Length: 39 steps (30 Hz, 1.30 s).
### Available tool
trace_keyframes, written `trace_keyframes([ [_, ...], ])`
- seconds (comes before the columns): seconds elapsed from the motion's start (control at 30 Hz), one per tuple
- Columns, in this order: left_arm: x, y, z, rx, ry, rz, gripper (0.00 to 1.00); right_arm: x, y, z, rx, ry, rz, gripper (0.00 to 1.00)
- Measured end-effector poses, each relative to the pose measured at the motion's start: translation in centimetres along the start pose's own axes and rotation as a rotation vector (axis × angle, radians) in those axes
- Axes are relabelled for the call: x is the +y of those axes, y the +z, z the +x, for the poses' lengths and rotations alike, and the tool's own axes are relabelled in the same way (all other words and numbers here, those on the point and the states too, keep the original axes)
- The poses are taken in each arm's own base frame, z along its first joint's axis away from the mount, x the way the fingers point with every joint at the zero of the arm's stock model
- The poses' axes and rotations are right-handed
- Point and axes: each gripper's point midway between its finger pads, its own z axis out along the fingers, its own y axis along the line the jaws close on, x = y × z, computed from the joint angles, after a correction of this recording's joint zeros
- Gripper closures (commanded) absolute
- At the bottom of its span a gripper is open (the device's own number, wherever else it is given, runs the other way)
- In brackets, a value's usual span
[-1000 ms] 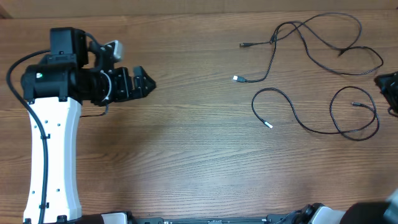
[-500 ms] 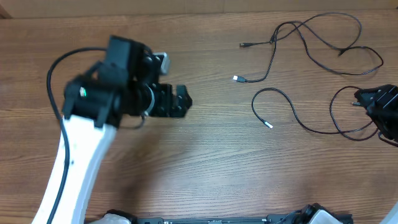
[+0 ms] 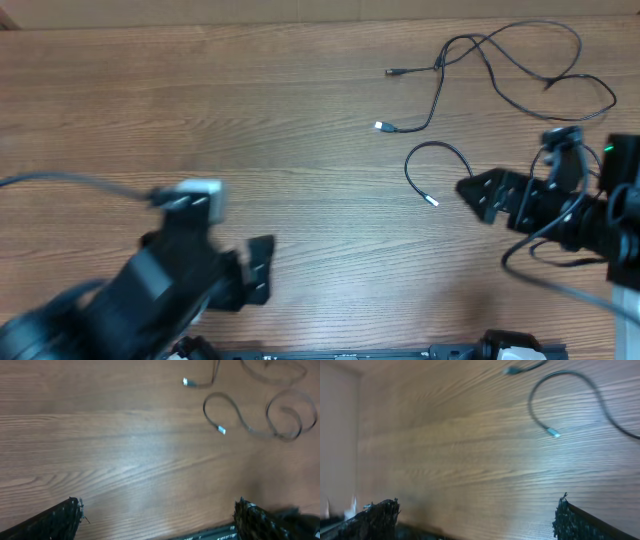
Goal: Untangle cables
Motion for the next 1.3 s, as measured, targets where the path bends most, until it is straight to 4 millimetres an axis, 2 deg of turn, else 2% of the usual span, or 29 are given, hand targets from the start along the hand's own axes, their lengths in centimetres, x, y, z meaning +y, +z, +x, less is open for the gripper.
trace_keyframes([
  [0.1,1.4,-1.9,0.1,-0.077,-0.060,0.025,0.00,1.1,-0.3,0.9,-0.008,-0.053,-0.005,0.00],
  [0.2,3.3,-2.1,1.4,-0.104,-0.128,0.018,0.00,0.8,-1.3,1.2,-0.060,-0.071,0.042,0.00],
  [0.37,6.1,1.2,5.2,-0.105,-0.214,-0.014,0.00,0.5,-2.9,1.4,-0.142,-0.099,0.091,0.00],
  [0.47,6.5,2.5,5.9,-0.147,-0.242,0.019,0.01,0.5,-3.3,1.1,-0.177,-0.113,0.099,0.00],
  [0.77,8.4,2.2,5.0,-0.268,-0.270,-0.018,0.00,0.5,-3.2,-0.1,-0.208,-0.125,0.106,0.00],
  [1.3,8.8,2.1,4.7,-0.293,-0.271,-0.043,0.00,0.4,-3.1,-0.3,-0.205,-0.123,0.110,0.00],
])
